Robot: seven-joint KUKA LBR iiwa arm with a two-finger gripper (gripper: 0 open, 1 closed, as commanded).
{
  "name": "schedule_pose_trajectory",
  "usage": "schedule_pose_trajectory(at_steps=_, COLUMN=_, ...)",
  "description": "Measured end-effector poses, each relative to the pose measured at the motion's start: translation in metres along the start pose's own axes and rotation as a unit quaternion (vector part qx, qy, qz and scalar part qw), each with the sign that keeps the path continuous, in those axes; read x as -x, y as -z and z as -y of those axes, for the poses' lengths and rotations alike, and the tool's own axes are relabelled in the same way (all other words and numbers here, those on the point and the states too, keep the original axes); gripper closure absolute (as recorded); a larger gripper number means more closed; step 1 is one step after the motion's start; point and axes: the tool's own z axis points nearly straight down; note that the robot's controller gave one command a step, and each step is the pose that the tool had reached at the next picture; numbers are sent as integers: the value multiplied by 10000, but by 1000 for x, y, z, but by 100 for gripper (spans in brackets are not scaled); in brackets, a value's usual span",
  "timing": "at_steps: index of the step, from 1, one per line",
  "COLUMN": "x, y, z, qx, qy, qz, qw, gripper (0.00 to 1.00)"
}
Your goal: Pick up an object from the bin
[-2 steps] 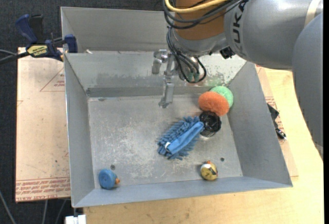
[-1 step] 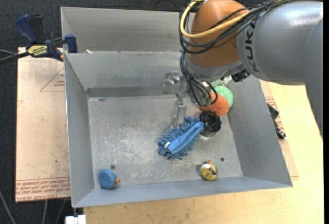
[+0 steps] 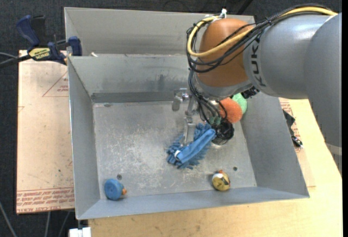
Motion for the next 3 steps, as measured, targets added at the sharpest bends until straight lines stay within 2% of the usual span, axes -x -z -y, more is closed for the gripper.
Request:
schedule_pose_trajectory(at_steps=1, x=-22, y=-27, z=14, qx=27, qy=946, qz=-33, qw=9955, gripper=0)
schedule_pose_trajectory(at_steps=2, x=-48, y=-56, z=35, qx=16, qy=632, qz=27, qw=9980, gripper=100)
schedule_pose_trajectory(at_steps=3, x=-48, y=-56, z=35, qx=17, qy=629, qz=27, qw=9980, gripper=100)
